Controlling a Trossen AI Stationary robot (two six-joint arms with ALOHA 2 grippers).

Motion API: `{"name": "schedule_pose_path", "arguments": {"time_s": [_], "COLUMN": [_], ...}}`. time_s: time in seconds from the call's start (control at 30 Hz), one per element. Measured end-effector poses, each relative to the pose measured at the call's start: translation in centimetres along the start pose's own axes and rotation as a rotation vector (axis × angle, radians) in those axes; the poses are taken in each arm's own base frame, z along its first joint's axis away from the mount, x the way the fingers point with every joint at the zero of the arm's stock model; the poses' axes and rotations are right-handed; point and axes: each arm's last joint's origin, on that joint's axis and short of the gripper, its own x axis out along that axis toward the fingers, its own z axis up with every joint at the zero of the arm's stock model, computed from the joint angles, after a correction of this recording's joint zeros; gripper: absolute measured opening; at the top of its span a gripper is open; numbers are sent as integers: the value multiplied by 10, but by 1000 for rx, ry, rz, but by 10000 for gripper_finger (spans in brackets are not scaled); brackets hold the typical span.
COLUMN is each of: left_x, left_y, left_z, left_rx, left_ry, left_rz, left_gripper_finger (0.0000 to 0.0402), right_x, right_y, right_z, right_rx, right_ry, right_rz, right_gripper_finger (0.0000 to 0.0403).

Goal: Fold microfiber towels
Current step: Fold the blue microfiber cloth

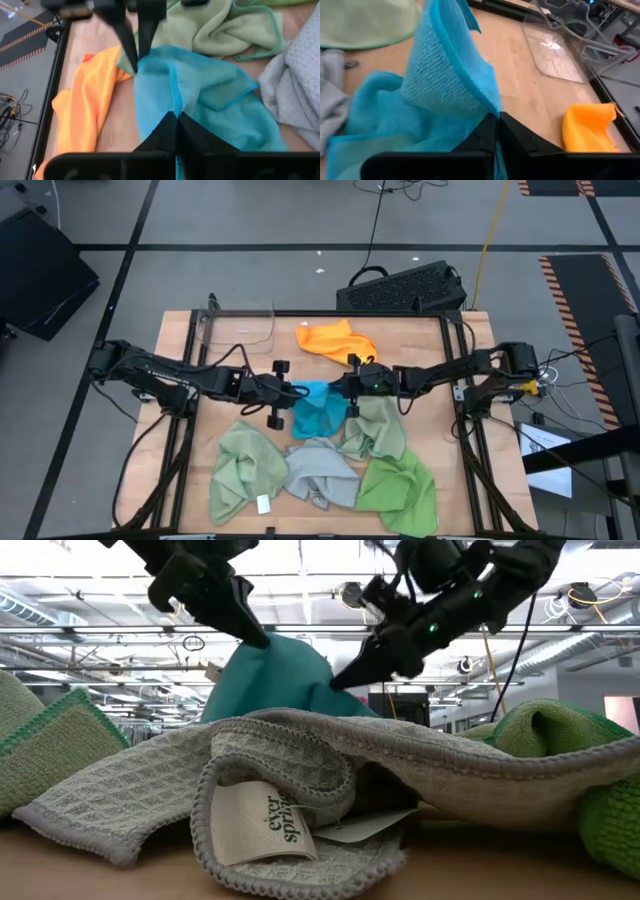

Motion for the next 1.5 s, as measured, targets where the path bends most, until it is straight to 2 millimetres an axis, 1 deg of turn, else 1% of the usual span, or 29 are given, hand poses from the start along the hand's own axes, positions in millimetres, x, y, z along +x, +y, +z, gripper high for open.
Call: {"name": "schedule_pose_path", "arguments": {"time_s": [0.07,0.17,0.27,0.37,0.47,0.53,0.63,0.77,0.9,1.0,1.1,1.23,1.33,1.4,1.5], "left_x": [2,4,5,5,5,7,13,27,44,55,63,63,63,63,63], "left_y": [2,5,8,8,8,6,2,-2,-4,-5,-6,-6,-6,-7,-10], "left_z": [-3,-7,-9,-8,-5,-2,0,0,3,8,11,12,7,3,-5], "left_rx": [-9,-33,-52,-77,-117,-140,-139,-131,-82,-56,-36,7,43,89,150], "left_ry": [9,16,25,8,-38,-64,-78,-89,-128,-194,-246,-251,-194,-151,-63], "left_rz": [7,18,24,-8,-61,-82,-91,-88,-29,2,21,32,43,32,13], "left_gripper_finger": [6,20,29,28,27,34,64,127,189,219,232,230,203,166,85], "right_x": [-7,-16,-22,-22,-22,-22,-22,-22,-23,-23,-23,-23,-22,-22,-22], "right_y": [1,3,4,5,6,7,9,11,10,9,9,7,3,2,2], "right_z": [4,8,10,10,10,9,10,11,12,12,12,12,11,11,9], "right_rx": [9,10,41,79,113,133,147,176,203,212,212,215,231,232,213], "right_ry": [2,20,21,32,30,33,31,20,23,22,23,25,24,26,51], "right_rz": [9,25,33,38,60,64,69,65,-8,-35,-58,-91,-101,-104,-102], "right_gripper_finger": [11,3,8,14,12,9,3,3,4,4,4,4,4,4,4]}}
